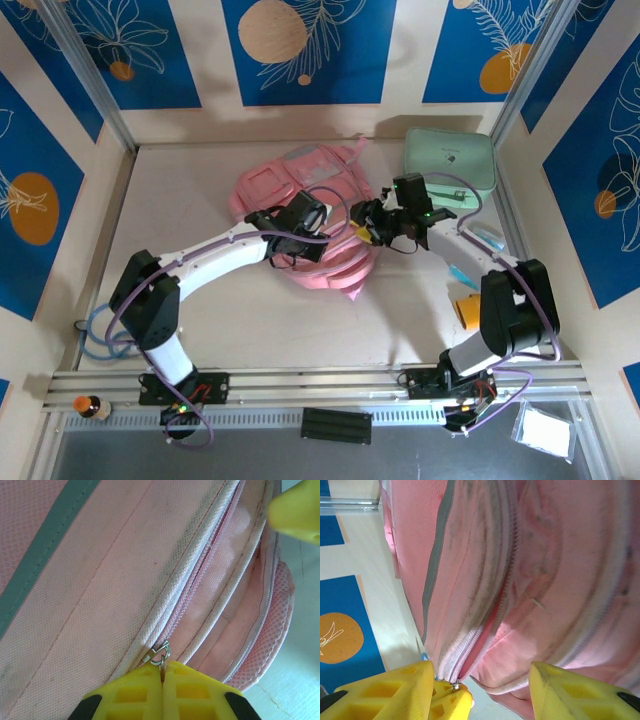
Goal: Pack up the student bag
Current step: Unzip the student bag at the center of the table.
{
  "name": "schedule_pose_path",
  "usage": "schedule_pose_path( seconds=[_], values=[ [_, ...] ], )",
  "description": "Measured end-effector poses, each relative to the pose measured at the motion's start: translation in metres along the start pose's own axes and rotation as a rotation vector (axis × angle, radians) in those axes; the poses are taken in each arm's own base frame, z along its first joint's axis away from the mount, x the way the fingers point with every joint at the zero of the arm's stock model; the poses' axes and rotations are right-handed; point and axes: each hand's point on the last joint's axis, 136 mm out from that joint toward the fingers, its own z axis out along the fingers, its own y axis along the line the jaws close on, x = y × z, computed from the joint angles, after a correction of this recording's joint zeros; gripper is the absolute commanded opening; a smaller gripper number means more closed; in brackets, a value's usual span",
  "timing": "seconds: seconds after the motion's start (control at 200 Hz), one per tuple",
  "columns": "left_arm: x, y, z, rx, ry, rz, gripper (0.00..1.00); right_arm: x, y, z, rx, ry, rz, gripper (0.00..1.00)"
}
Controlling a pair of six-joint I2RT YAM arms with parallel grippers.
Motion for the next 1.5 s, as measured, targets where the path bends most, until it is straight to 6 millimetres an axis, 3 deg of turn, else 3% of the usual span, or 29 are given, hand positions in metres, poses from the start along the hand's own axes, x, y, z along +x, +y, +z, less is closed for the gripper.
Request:
schedule_pose_path(
  seconds=[0.225, 0.405, 0.55, 0.965, 1.22, 1.5],
  values=[
    [0.000, 0.000, 0.000, 0.001, 0.000, 0.000, 0.00, -0.003, 0.005, 0.016, -0.007, 0.023, 0.019, 0.45],
    [0.000, 0.000, 0.000, 0.000, 0.001, 0.000, 0.00, -0.007, 0.003, 0.023, 0.006, 0.023, 0.038, 0.22],
    [0.003, 0.004, 0.000, -0.013, 0.011, 0.000, 0.00, -0.008, 0.001, 0.024, 0.024, 0.020, 0.036, 0.15],
    [0.022, 0.039, -0.016, -0.113, 0.027, -0.006, 0.00, -0.003, 0.001, 0.026, 0.054, 0.020, -0.001, 0.13],
    [0.039, 0.072, -0.018, -0.216, 0.077, -0.036, 0.00, -0.006, -0.003, 0.025, 0.085, 0.000, -0.007, 0.13],
    [0.029, 0.091, -0.023, -0.281, 0.042, -0.123, 0.00, -0.008, -0.001, 0.023, 0.093, -0.006, -0.024, 0.13]
  ],
)
